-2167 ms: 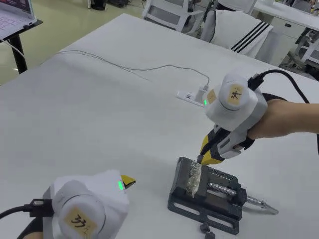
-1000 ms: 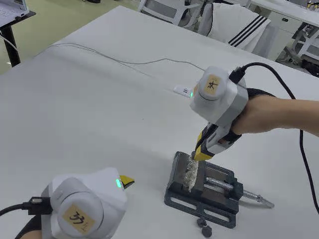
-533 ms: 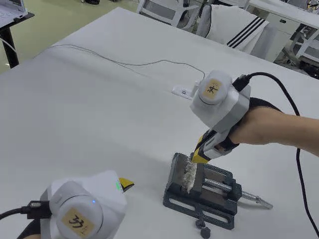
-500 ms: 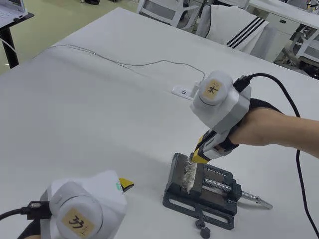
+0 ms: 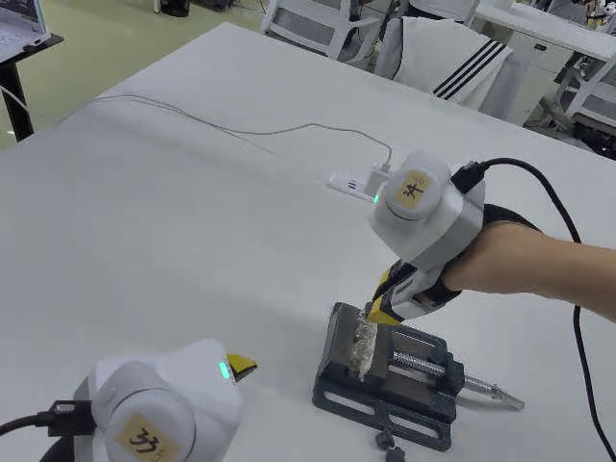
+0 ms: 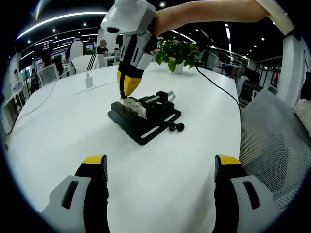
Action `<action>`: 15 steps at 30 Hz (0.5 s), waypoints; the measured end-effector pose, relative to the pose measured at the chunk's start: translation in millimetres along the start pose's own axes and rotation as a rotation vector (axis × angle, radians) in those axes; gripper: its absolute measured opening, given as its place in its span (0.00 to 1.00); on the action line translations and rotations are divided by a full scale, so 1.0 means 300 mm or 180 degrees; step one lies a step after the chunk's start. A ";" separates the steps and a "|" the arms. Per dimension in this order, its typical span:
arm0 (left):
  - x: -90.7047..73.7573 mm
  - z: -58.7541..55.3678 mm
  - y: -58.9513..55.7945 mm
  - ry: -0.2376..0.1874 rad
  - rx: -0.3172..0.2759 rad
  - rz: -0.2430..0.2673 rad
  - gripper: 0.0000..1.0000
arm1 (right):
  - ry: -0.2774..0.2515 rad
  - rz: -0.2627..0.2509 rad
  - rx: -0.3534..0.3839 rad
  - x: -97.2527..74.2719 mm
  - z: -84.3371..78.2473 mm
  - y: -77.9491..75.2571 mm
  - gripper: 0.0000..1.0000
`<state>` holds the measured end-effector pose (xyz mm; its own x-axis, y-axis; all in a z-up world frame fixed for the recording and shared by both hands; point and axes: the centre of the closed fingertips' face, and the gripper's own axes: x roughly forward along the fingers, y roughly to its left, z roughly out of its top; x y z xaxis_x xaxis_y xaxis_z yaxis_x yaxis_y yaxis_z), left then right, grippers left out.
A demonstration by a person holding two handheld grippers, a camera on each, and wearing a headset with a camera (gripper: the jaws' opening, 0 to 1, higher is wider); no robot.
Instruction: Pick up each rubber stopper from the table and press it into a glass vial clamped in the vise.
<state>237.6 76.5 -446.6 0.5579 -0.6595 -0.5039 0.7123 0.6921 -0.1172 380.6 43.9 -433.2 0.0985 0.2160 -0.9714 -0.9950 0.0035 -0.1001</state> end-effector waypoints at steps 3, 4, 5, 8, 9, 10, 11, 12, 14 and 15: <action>-0.002 -0.001 0.004 -0.0010 -0.0008 0.0015 0.90 | 0.0019 0.0048 -0.0076 0.006 -0.001 0.010 0.12; -0.002 -0.001 0.004 -0.0008 -0.0008 0.0016 0.90 | 0.0017 0.0047 -0.0075 0.007 0.000 0.012 0.17; -0.003 -0.003 0.005 -0.0007 -0.0006 0.0020 0.90 | 0.0013 0.0040 -0.0099 0.007 0.001 0.013 0.25; -0.008 -0.002 0.010 -0.0020 -0.0015 0.0035 0.90 | -0.0037 0.0050 -0.0152 -0.023 0.008 0.004 0.21; -0.009 -0.002 0.011 -0.0018 -0.0015 0.0039 0.90 | -0.0058 0.0095 -0.0124 -0.031 0.011 0.005 0.21; -0.010 -0.002 0.012 -0.0016 -0.0011 0.0042 0.90 | -0.0075 0.0141 -0.0087 -0.039 0.012 0.006 0.21; -0.011 -0.003 0.015 -0.0016 -0.0007 0.0047 0.90 | -0.0104 0.0220 -0.0124 -0.050 0.015 0.009 0.20; -0.012 -0.003 0.017 -0.0017 -0.0009 0.0051 0.90 | -0.0104 0.0213 -0.0099 -0.058 0.014 0.001 0.19; -0.014 -0.002 0.023 -0.0022 -0.0012 0.0060 0.90 | -0.0216 0.0268 -0.0204 -0.069 0.031 -0.008 0.20; -0.014 -0.001 0.025 -0.0023 -0.0015 0.0063 0.89 | -0.0211 0.0268 -0.0175 -0.073 0.028 -0.014 0.20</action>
<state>240.3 84.6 -445.6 0.5750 -0.6477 -0.4998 0.6989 0.7065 -0.1114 382.4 47.3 -409.6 0.0114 0.2774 -0.9607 -0.9970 -0.0706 -0.0322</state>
